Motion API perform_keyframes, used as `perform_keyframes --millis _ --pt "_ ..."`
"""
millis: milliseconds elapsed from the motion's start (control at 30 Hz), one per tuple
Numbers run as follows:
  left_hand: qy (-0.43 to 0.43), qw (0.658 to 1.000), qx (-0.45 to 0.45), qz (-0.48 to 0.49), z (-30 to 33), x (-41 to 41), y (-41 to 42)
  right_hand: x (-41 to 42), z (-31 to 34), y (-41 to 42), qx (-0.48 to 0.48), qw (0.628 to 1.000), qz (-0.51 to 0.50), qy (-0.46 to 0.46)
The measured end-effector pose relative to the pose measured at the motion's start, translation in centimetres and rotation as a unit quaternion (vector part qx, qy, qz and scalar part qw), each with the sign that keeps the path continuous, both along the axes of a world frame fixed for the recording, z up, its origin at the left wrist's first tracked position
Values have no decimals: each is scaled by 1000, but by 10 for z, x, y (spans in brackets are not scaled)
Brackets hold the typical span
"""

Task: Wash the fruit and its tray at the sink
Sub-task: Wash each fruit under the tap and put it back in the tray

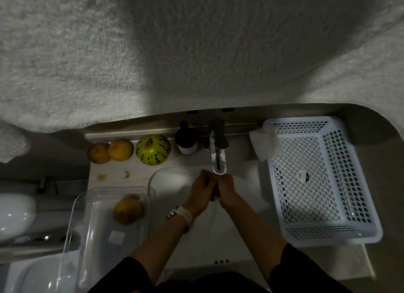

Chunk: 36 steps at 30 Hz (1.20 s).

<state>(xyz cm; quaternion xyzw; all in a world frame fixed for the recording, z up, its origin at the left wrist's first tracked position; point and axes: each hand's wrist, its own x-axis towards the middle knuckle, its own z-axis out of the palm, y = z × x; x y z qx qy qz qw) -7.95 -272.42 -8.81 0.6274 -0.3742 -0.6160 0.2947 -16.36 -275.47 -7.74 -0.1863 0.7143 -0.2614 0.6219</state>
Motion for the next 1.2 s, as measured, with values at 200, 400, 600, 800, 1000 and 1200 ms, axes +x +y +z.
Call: perform_keyframes --millis 200,400,600,800,1000,1200 --pt "-81 995 32 37 0 -9 -14 7 2 -6 -83 990 19 113" --pt "119 960 247 54 15 -2 -30 2 -2 11 -227 956 90 161" --pt "-121 988 41 -89 5 -6 -25 -4 -5 6 -164 976 41 136" --pt "-126 979 -73 -140 1 -4 -14 -16 -1 -12 52 989 -109 -87" --pt "-162 986 -25 12 10 -11 -16 -1 7 -2 -128 988 -2 86" --pt "-83 991 95 36 10 -1 -24 7 7 3 -226 964 32 134"
